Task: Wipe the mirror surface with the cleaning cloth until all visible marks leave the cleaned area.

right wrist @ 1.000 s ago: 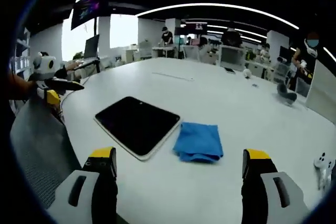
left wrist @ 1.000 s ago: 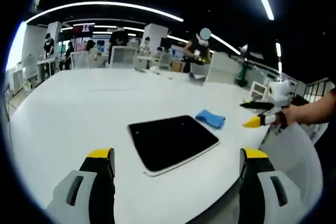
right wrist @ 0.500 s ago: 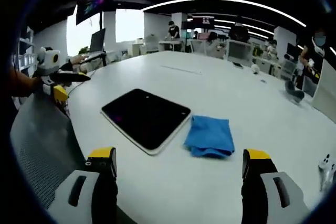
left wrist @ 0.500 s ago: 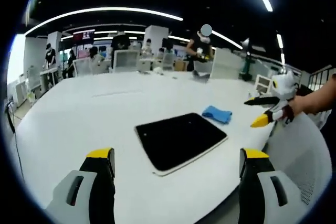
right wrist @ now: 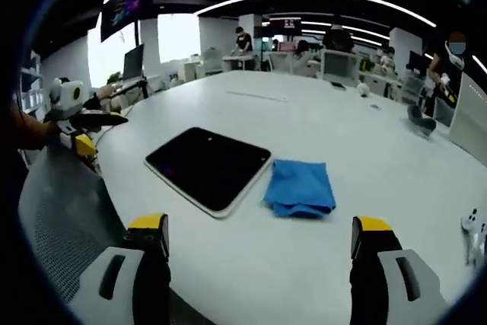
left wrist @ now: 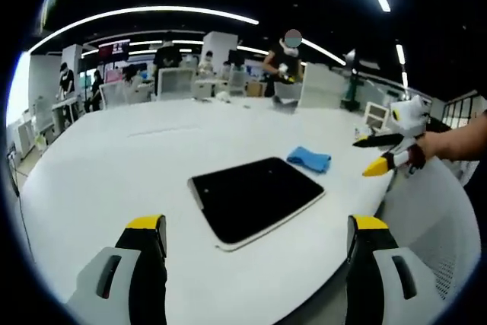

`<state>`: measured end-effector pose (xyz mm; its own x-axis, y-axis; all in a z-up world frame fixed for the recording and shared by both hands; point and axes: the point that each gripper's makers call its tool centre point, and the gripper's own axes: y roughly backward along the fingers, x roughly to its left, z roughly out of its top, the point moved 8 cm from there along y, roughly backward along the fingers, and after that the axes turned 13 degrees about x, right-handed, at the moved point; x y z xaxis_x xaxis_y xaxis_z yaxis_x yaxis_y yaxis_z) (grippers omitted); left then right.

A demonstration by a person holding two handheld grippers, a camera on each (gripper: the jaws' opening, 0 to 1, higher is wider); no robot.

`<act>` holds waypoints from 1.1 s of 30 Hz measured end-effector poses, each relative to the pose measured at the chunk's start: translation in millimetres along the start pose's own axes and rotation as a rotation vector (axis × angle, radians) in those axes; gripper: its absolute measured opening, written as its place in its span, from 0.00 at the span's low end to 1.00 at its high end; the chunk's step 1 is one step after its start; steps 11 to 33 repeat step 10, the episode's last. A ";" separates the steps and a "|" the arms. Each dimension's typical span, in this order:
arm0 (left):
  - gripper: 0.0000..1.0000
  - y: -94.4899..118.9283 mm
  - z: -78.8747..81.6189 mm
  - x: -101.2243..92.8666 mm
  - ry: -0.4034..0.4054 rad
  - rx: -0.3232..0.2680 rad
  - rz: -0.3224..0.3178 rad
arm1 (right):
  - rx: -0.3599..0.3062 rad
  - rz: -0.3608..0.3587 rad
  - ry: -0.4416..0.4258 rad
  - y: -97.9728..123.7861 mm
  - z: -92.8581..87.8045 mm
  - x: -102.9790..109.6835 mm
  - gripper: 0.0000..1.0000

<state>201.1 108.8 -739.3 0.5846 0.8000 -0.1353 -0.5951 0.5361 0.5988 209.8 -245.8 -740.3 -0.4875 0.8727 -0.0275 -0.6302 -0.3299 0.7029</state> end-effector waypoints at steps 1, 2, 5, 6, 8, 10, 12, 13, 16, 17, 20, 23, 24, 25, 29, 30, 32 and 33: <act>0.99 0.3 0.2 0.5 0.012 -0.006 -0.003 | -0.015 -0.003 0.006 2.4 0.7 2.2 1.00; 0.99 0.4 0.4 0.5 0.014 -0.008 -0.005 | -0.020 -0.027 0.048 3.3 0.2 3.4 1.00; 0.99 -0.1 1.1 -1.6 -0.002 -0.011 -0.010 | 0.023 -0.028 0.078 -3.2 -2.4 3.4 1.00; 0.99 0.0 1.2 -1.8 -0.006 -0.011 -0.012 | 0.016 -0.027 0.070 -4.1 -0.5 1.1 1.00; 0.99 0.5 1.0 -0.5 0.000 -0.014 -0.004 | 0.011 -0.035 0.070 -4.8 1.1 -2.0 1.00; 0.99 1.9 0.9 1.7 0.014 -0.024 0.008 | 0.013 -0.041 0.072 -4.7 1.3 -2.2 1.00; 0.99 1.9 0.9 1.7 0.014 -0.024 0.008 | 0.013 -0.041 0.072 -4.7 1.3 -2.2 1.00; 0.99 1.9 0.9 1.7 0.014 -0.024 0.008 | 0.013 -0.041 0.072 -4.7 1.3 -2.2 1.00; 0.99 1.9 0.9 1.7 0.014 -0.024 0.008 | 0.013 -0.041 0.072 -4.7 1.3 -2.2 1.00; 0.99 1.9 0.9 1.7 0.014 -0.024 0.008 | 0.013 -0.041 0.072 -4.7 1.3 -2.2 1.00; 0.99 1.9 0.9 1.7 0.014 -0.024 0.008 | 0.013 -0.041 0.072 -4.7 1.3 -2.2 1.00; 0.99 1.9 0.9 1.7 0.014 -0.024 0.008 | 0.013 -0.041 0.072 -4.7 1.3 -2.2 1.00; 0.99 1.9 0.9 1.7 0.014 -0.024 0.008 | 0.013 -0.041 0.072 -4.7 1.3 -2.2 1.00; 0.99 1.9 0.9 1.7 0.014 -0.024 0.008 | 0.013 -0.041 0.072 -4.7 1.3 -2.2 1.00; 0.99 1.9 0.9 1.7 0.014 -0.024 0.008 | 0.013 -0.041 0.072 -4.7 1.3 -2.2 1.00; 0.99 1.9 0.9 1.7 0.014 -0.024 0.008 | 0.013 -0.041 0.072 -4.7 1.3 -2.2 1.00; 0.99 1.9 0.9 1.7 0.014 -0.024 0.008 | 0.013 -0.041 0.072 -4.7 1.3 -2.2 1.00; 0.99 1.9 0.9 1.7 0.014 -0.024 0.008 | 0.013 -0.041 0.072 -4.7 1.3 -2.2 1.00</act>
